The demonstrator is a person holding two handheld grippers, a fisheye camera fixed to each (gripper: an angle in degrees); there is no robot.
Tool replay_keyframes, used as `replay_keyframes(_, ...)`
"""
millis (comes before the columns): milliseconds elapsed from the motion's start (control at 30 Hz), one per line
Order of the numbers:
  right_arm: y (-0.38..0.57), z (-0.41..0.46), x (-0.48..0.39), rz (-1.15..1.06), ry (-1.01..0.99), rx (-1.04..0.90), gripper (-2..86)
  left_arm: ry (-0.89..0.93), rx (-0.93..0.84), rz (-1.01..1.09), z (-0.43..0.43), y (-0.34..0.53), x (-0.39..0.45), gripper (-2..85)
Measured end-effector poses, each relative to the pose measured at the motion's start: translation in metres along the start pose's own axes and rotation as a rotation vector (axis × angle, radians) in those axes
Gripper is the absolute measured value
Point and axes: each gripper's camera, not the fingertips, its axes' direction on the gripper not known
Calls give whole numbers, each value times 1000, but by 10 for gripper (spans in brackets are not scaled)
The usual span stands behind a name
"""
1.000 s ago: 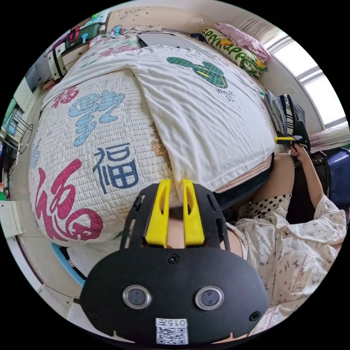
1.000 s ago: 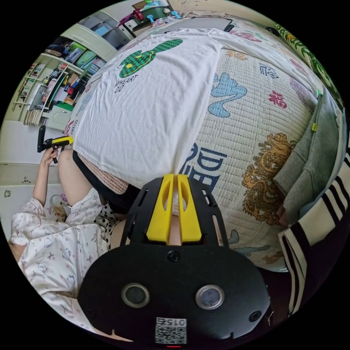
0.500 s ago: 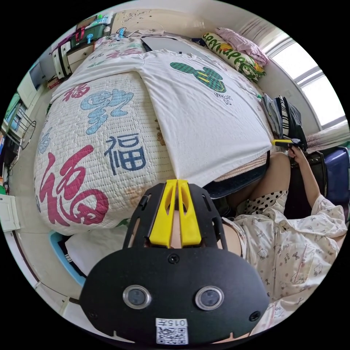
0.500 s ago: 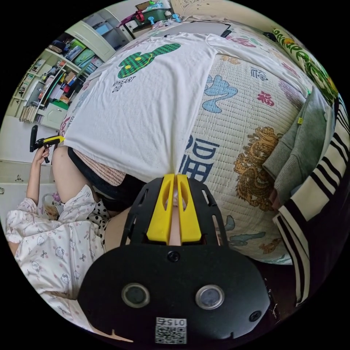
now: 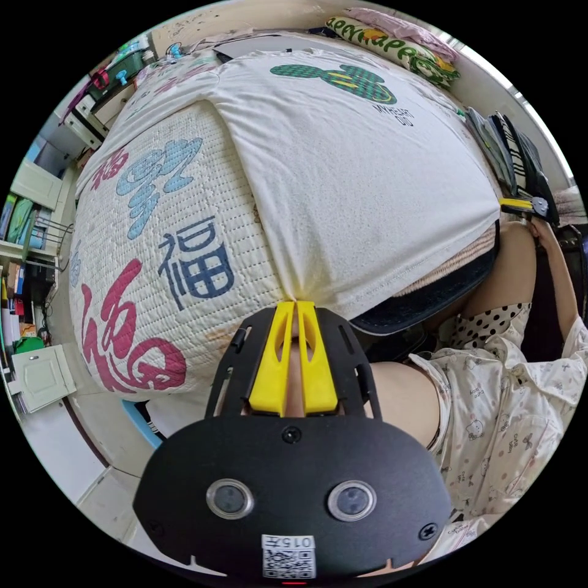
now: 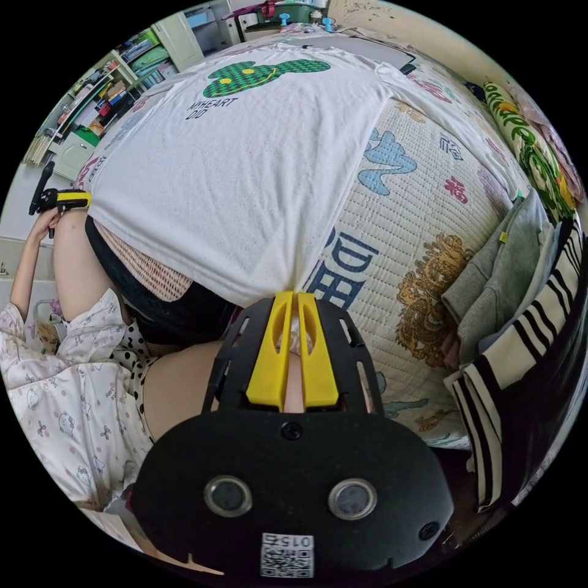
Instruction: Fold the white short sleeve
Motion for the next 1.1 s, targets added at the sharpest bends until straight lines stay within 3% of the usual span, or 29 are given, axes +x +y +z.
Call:
replay_keyframes(167, 11, 0, 4, 13, -39, -8, 4, 53, 2, -25, 19, -12, -25, -5)
replay_keyframes(1100, 63, -110, -3, 38, -73, 23, 3, -85, 32, 23, 128, -24, -108, 1)
